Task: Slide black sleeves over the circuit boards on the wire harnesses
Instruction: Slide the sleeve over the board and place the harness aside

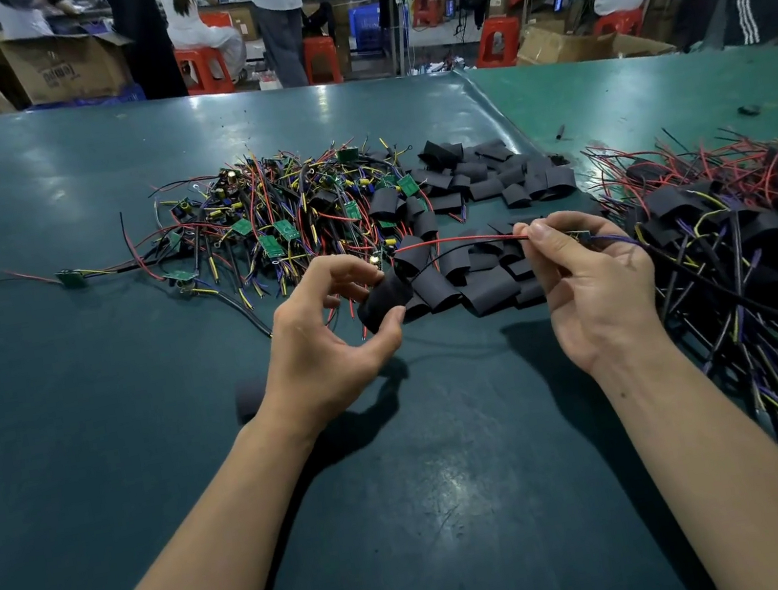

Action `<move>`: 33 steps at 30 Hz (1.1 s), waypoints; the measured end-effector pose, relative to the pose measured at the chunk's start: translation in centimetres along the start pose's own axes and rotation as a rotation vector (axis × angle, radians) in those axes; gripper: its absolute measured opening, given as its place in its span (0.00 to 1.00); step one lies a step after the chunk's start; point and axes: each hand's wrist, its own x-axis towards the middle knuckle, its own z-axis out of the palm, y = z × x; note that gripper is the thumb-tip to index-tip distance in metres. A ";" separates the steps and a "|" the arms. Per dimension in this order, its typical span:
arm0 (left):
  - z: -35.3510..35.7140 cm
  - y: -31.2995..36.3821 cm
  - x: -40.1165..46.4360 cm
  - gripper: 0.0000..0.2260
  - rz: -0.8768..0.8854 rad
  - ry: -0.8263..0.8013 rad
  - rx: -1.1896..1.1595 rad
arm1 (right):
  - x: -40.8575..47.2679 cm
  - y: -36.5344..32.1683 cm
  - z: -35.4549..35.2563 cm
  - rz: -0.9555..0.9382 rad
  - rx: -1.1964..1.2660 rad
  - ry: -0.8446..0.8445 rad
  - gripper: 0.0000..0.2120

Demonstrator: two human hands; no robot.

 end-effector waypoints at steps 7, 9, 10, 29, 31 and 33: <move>0.0 -0.5 0.3 0.15 -0.061 0.103 0.066 | -0.5 -0.2 0.4 0.026 -0.042 -0.096 0.08; -0.1 -0.5 0.3 0.15 -0.061 0.099 0.074 | -0.5 -0.3 0.5 0.034 -0.031 -0.116 0.08; -0.1 -0.4 0.3 0.16 -0.061 0.095 0.079 | -0.5 -0.3 0.4 0.036 -0.027 -0.123 0.08; -0.1 -0.8 0.4 0.17 -0.064 0.090 0.072 | -0.2 -0.2 0.1 0.054 -0.010 -0.243 0.09; -0.1 -0.8 0.4 0.17 -0.061 0.093 0.079 | -0.2 -0.3 0.0 0.068 -0.007 -0.245 0.09; -0.1 -0.8 0.4 0.17 -0.078 0.091 0.074 | -0.2 -0.4 0.0 0.082 -0.003 -0.254 0.09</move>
